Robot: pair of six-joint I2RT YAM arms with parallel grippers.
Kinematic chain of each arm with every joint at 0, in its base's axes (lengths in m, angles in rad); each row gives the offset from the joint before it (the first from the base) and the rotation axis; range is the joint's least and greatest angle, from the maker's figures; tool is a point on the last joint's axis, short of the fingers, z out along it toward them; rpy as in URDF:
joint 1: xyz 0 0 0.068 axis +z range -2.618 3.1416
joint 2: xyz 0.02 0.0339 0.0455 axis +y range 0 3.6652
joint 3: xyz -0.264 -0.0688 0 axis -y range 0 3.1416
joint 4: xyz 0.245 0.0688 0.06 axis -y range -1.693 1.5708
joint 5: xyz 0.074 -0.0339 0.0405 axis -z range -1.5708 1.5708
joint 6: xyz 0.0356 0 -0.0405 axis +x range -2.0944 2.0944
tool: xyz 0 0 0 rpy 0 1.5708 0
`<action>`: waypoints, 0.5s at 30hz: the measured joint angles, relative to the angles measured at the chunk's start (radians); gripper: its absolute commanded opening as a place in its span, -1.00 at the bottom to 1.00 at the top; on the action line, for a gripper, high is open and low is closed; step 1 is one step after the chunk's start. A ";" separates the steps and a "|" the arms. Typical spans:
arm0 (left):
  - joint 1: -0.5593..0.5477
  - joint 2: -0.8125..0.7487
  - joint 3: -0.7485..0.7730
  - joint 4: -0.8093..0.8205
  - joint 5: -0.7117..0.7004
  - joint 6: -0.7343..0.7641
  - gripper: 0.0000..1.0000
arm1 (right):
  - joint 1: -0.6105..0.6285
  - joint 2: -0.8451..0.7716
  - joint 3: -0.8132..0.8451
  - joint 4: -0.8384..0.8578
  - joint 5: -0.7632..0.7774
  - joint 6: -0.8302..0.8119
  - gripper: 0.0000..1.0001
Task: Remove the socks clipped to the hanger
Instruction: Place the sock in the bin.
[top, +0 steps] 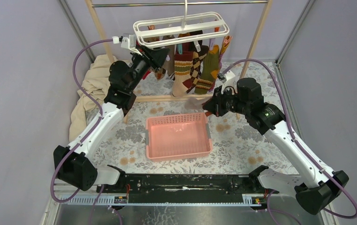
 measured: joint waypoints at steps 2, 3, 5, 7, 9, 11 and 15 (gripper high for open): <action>0.000 0.000 0.000 0.000 0.000 0.000 -0.03 | 0.000 0.000 -0.013 -0.006 -0.013 0.000 -1.00; 0.000 0.000 0.000 -0.001 0.000 0.001 0.08 | 0.000 0.000 -0.018 -0.011 -0.021 0.000 -1.00; 0.003 0.000 -0.001 -0.003 0.000 0.001 0.29 | 0.000 0.000 -0.025 -0.024 -0.039 0.000 -1.00; 0.005 -0.002 -0.002 -0.005 0.002 0.003 0.43 | 0.002 0.000 -0.031 -0.026 -0.058 0.000 -1.00; 0.005 -0.008 -0.010 -0.009 0.002 0.002 0.51 | 0.008 0.002 -0.034 -0.026 -0.063 0.001 -1.00; 0.005 -0.021 -0.027 -0.016 0.004 0.002 0.54 | 0.024 0.005 -0.034 -0.026 -0.066 0.004 -1.00; 0.005 -0.052 -0.077 -0.024 0.008 0.000 0.63 | 0.106 0.024 -0.034 -0.025 -0.050 0.011 -1.00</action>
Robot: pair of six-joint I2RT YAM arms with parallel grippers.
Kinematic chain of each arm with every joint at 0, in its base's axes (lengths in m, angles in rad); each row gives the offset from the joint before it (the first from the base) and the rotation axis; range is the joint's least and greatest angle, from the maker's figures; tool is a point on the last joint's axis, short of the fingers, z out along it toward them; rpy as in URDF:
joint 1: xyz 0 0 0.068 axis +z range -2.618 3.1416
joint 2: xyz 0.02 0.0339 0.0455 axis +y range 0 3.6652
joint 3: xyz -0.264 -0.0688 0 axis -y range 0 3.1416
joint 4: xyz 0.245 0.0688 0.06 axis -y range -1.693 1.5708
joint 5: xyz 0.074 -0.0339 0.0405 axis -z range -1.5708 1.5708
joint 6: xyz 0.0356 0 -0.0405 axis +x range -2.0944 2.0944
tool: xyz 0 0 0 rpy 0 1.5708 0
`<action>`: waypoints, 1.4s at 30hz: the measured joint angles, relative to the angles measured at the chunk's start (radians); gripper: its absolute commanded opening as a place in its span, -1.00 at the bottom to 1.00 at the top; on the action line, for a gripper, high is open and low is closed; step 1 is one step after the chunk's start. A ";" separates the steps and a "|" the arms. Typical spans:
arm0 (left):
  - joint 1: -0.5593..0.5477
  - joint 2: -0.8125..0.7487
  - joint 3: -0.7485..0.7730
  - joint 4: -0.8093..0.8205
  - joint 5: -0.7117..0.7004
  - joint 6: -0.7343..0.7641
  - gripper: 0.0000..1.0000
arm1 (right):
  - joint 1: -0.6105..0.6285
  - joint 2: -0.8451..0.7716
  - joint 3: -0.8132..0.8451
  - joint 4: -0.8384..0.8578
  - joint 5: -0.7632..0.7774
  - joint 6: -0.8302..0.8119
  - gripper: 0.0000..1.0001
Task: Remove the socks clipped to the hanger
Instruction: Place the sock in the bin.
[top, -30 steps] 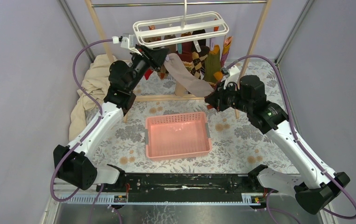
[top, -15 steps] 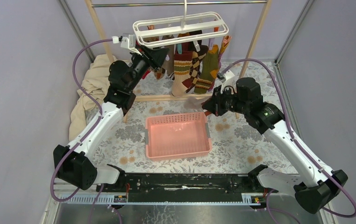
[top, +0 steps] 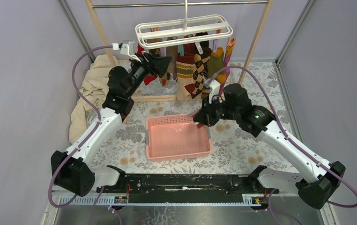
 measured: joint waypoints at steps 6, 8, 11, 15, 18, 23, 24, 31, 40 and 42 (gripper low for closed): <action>-0.001 -0.052 -0.064 -0.026 0.011 -0.003 0.67 | 0.145 0.061 0.007 0.004 0.030 0.019 -1.00; -0.002 -0.074 -0.080 -0.035 0.014 -0.002 0.67 | 0.173 0.078 0.008 0.010 0.044 0.025 -1.00; -0.008 -0.112 -0.106 -0.044 0.014 -0.002 0.68 | 0.201 0.108 0.008 0.037 0.053 0.039 -1.00; -0.016 -0.158 -0.141 -0.053 0.013 -0.002 0.68 | 0.212 0.157 -0.007 0.094 0.063 0.050 -0.41; -0.025 -0.170 -0.156 -0.063 0.012 -0.002 0.68 | 0.212 0.195 -0.034 0.131 0.079 0.059 -0.08; -0.034 -0.190 -0.200 -0.087 0.003 -0.002 0.68 | 0.213 0.231 -0.055 0.134 0.127 0.051 0.11; -0.035 -0.195 -0.209 -0.090 0.000 -0.002 0.68 | 0.213 0.229 -0.055 0.135 0.138 0.048 0.13; -0.040 -0.240 -0.252 -0.115 -0.013 -0.002 0.68 | 0.137 0.177 -0.043 0.127 0.175 0.037 0.22; -0.053 -0.312 -0.299 -0.145 -0.032 -0.002 0.69 | -0.152 0.128 -0.079 0.282 0.139 0.086 0.06; -0.058 -0.320 -0.308 -0.150 -0.032 -0.003 0.69 | -0.174 0.135 -0.108 0.343 0.115 0.101 0.03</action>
